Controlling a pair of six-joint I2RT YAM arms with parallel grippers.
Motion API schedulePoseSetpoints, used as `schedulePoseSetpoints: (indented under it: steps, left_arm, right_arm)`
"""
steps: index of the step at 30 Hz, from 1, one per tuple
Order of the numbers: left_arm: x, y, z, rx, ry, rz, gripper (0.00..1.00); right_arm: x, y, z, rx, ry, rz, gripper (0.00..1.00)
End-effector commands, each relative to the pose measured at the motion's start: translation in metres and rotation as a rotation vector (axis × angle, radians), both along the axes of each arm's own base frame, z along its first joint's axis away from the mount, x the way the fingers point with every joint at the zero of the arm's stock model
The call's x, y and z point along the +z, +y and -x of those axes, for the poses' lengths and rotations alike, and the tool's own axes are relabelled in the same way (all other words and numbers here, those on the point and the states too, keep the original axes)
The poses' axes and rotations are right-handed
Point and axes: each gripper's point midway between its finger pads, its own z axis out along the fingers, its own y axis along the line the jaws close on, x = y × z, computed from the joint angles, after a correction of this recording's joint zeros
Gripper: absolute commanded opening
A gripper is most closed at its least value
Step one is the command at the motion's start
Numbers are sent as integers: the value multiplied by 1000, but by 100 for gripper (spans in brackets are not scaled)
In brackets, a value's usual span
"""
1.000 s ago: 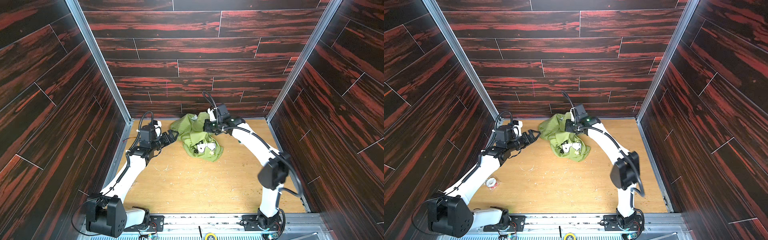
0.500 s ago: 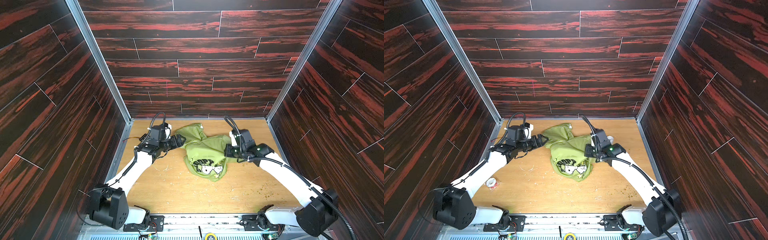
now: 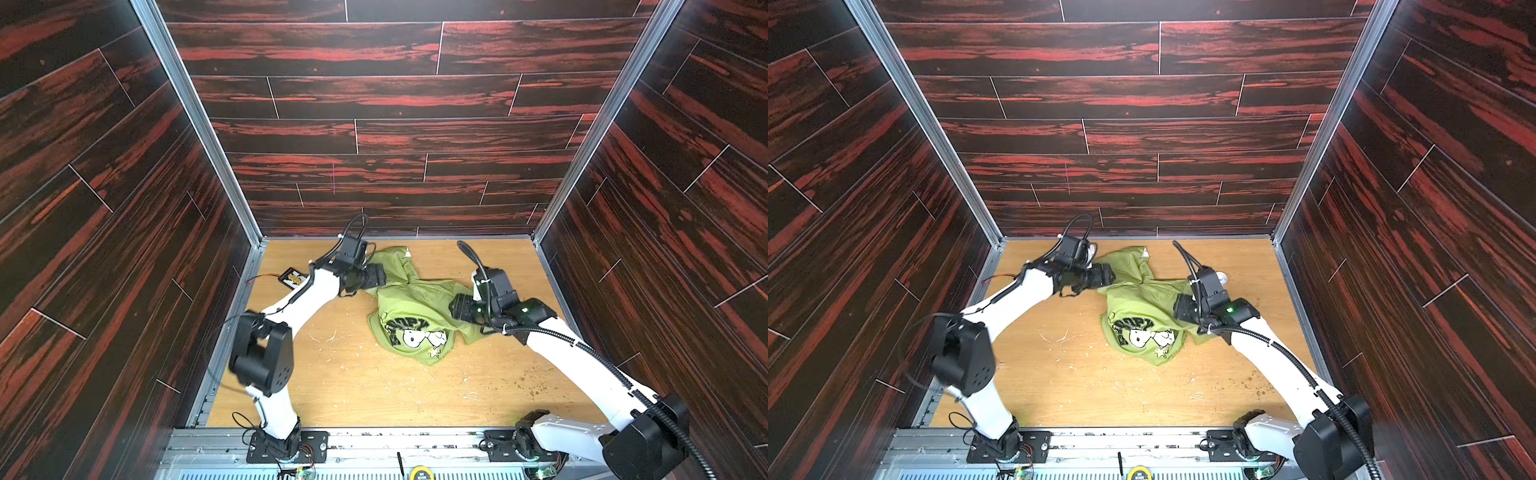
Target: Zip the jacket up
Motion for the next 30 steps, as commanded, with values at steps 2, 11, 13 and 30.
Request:
schedulePoseSetpoints:
  steps: [2,11,13,30]
  left_arm:
    - [-13,13,-21,-7,60,-196,88]
    - [-45,-21,-71,-82,113,-310,91]
    - [-55,-30,-80,-90,113,-310,91]
    - [-107,-58,-113,-56,87,-247,26]
  right_arm:
    - [-8,-17,-7,-86,48,65,70]
    - [-36,-31,-32,-148,128,-12,73]
    - [-44,-25,-38,-133,141,-29,73]
    - [-79,-3,-81,-111,196,-24,20]
